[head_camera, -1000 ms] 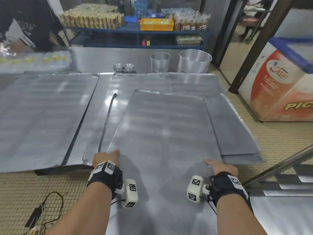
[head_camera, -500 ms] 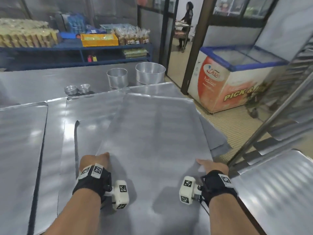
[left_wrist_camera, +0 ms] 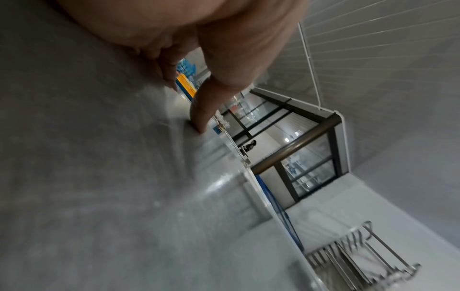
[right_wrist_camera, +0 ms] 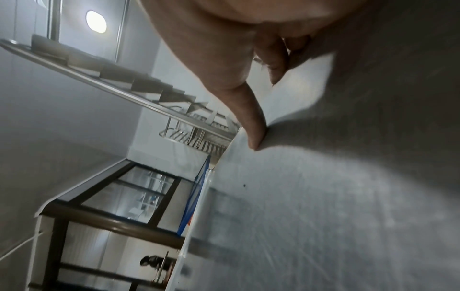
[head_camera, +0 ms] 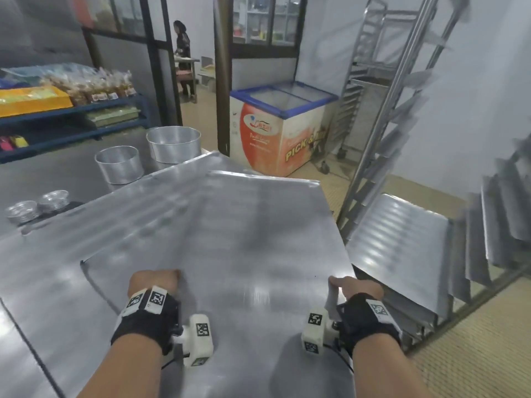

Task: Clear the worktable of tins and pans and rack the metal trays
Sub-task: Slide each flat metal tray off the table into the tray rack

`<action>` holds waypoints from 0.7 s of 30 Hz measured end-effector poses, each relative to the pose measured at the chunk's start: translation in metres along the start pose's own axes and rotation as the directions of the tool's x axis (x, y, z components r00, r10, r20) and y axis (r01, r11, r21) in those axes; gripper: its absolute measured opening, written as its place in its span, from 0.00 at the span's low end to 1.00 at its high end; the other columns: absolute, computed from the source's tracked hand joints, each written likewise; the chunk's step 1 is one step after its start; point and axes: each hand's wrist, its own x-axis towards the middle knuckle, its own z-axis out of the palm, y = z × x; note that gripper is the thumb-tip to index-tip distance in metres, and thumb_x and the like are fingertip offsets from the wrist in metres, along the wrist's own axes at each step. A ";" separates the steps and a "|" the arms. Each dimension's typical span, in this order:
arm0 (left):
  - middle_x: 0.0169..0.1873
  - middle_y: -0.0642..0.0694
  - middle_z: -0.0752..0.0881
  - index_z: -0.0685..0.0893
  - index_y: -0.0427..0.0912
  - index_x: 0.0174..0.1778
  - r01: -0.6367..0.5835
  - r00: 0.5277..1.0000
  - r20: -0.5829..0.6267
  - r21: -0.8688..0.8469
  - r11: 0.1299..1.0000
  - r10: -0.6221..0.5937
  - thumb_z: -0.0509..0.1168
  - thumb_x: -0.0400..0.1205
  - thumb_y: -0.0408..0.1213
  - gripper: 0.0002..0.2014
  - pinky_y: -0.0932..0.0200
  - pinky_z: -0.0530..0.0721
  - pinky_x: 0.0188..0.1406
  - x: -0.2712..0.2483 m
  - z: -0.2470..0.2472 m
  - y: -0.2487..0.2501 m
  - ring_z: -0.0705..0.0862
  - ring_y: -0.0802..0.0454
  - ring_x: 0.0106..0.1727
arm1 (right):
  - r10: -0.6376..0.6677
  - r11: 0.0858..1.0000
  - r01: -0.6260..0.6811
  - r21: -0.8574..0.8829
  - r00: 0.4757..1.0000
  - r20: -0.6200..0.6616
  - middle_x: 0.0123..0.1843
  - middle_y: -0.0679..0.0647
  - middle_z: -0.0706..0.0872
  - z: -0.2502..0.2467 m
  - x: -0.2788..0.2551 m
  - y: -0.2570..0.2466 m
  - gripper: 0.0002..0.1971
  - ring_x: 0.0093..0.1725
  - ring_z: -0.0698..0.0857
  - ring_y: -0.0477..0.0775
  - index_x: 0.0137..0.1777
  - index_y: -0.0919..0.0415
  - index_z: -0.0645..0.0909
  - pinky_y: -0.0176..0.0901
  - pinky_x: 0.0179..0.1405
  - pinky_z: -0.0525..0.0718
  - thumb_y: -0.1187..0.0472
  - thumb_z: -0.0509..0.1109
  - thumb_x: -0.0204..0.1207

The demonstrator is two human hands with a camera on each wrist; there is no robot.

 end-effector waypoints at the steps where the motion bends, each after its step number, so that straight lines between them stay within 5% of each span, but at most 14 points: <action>1: 0.64 0.29 0.85 0.84 0.24 0.65 -0.017 1.000 0.016 0.028 0.999 0.017 0.74 0.80 0.39 0.23 0.47 0.81 0.61 -0.005 0.000 0.002 0.84 0.36 0.65 | 0.010 1.000 -0.009 0.014 1.000 -0.021 0.36 0.60 0.85 -0.008 -0.006 0.008 0.25 0.34 0.84 0.59 0.55 0.71 0.83 0.48 0.40 0.83 0.59 0.87 0.62; 5: 0.64 0.41 0.87 0.86 0.43 0.66 -0.129 0.986 0.111 0.017 0.991 0.127 0.65 0.82 0.43 0.18 0.58 0.80 0.60 -0.029 0.002 0.005 0.85 0.44 0.66 | 0.056 0.997 -0.052 0.049 0.995 -0.089 0.44 0.64 0.88 -0.040 -0.026 0.035 0.22 0.39 0.87 0.62 0.51 0.68 0.82 0.44 0.32 0.80 0.58 0.86 0.64; 7: 0.66 0.50 0.87 0.82 0.52 0.70 -0.278 0.952 0.188 0.198 0.940 0.242 0.61 0.81 0.44 0.20 0.62 0.80 0.60 -0.040 0.009 0.002 0.85 0.48 0.68 | 0.084 0.994 -0.076 0.072 0.989 -0.121 0.42 0.62 0.88 -0.056 -0.034 0.052 0.23 0.39 0.88 0.62 0.51 0.69 0.83 0.42 0.30 0.80 0.57 0.87 0.63; 10: 0.65 0.49 0.87 0.83 0.51 0.68 -0.370 0.921 0.254 0.338 0.865 0.294 0.63 0.84 0.43 0.17 0.62 0.81 0.61 -0.066 0.020 0.005 0.85 0.48 0.67 | 0.135 0.989 -0.122 0.082 0.976 -0.173 0.48 0.62 0.88 -0.080 -0.046 0.071 0.26 0.41 0.88 0.62 0.53 0.71 0.83 0.49 0.41 0.87 0.56 0.87 0.62; 13: 0.65 0.52 0.87 0.84 0.50 0.68 -0.464 0.874 0.337 0.369 0.806 0.349 0.61 0.84 0.42 0.17 0.62 0.81 0.59 -0.081 0.035 0.004 0.86 0.49 0.67 | 0.172 0.983 -0.156 0.092 0.965 -0.198 0.44 0.60 0.86 -0.105 -0.057 0.092 0.23 0.33 0.82 0.58 0.51 0.72 0.82 0.45 0.35 0.82 0.57 0.85 0.65; 17: 0.64 0.49 0.87 0.85 0.49 0.65 -0.445 0.863 0.389 0.289 0.847 0.321 0.58 0.85 0.45 0.16 0.64 0.78 0.54 -0.087 0.066 0.006 0.85 0.49 0.66 | 0.255 0.961 -0.216 0.173 0.934 -0.250 0.36 0.60 0.82 -0.137 -0.071 0.112 0.21 0.31 0.80 0.59 0.49 0.73 0.81 0.46 0.27 0.79 0.59 0.84 0.67; 19: 0.61 0.46 0.88 0.85 0.44 0.65 -0.440 0.858 0.412 0.283 0.852 0.306 0.57 0.86 0.43 0.17 0.67 0.76 0.52 -0.095 0.078 0.008 0.85 0.47 0.65 | 0.277 0.946 -0.214 0.244 0.924 -0.263 0.43 0.62 0.85 -0.154 -0.073 0.123 0.21 0.34 0.81 0.60 0.56 0.73 0.82 0.43 0.24 0.71 0.59 0.83 0.70; 21: 0.54 0.46 0.89 0.84 0.41 0.64 -0.440 0.834 0.473 0.259 0.860 0.284 0.58 0.84 0.40 0.16 0.68 0.75 0.50 -0.102 0.091 0.012 0.86 0.47 0.62 | 0.248 0.944 -0.177 0.277 0.937 -0.247 0.57 0.66 0.86 -0.165 -0.076 0.133 0.25 0.50 0.87 0.65 0.65 0.71 0.82 0.42 0.31 0.74 0.57 0.80 0.73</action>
